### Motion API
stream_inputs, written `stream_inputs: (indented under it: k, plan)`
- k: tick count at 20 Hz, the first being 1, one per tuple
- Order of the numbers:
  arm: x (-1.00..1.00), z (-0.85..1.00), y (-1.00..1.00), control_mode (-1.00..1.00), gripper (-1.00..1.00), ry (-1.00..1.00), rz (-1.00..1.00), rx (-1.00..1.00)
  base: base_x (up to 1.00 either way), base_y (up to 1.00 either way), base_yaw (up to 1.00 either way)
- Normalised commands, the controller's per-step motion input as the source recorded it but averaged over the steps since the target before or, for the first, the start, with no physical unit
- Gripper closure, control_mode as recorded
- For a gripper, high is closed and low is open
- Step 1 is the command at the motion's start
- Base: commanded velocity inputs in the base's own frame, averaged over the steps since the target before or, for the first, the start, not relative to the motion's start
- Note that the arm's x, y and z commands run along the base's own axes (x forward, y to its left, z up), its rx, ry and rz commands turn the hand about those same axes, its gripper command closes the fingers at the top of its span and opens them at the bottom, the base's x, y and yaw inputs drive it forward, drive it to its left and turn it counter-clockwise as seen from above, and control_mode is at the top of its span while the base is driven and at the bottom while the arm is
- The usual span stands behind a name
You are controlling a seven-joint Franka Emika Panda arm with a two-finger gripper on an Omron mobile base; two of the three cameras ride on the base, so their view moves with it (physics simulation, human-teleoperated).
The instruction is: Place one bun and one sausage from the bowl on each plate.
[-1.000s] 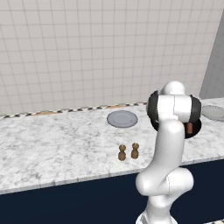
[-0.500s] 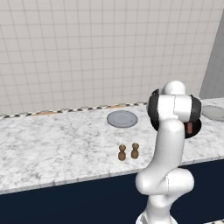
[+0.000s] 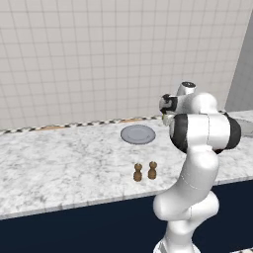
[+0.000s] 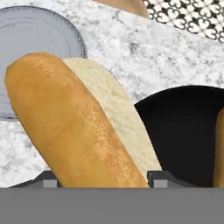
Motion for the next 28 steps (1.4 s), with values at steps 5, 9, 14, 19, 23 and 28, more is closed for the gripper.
stream_inputs:
  k: [5, 9, 14, 19, 23, 28]
  plan:
    - [0.46, 0.02, 1.00, -1.00, 1.00, -0.20, -0.01, 0.01, 0.00, 0.00, 0.00]
    - [0.82, 0.00, 1.00, -1.00, 1.00, -0.08, -0.06, 0.01, 0.00, 0.00, 0.00]
    - [0.44, -0.21, 0.52, -1.00, 1.00, 0.16, 0.00, 0.00, 0.00, 0.00, 0.00]
    - [0.24, -0.56, 0.04, -1.00, 1.00, 0.09, 0.00, -0.03, 0.00, 0.00, 0.00]
    - [0.14, -0.12, 0.00, -1.00, -1.00, 0.01, 0.00, 0.00, 0.00, 0.00, 0.00]
    - [0.03, -0.04, 0.12, -1.00, -1.00, 0.00, 0.00, -0.02, 0.00, 0.00, 0.00]
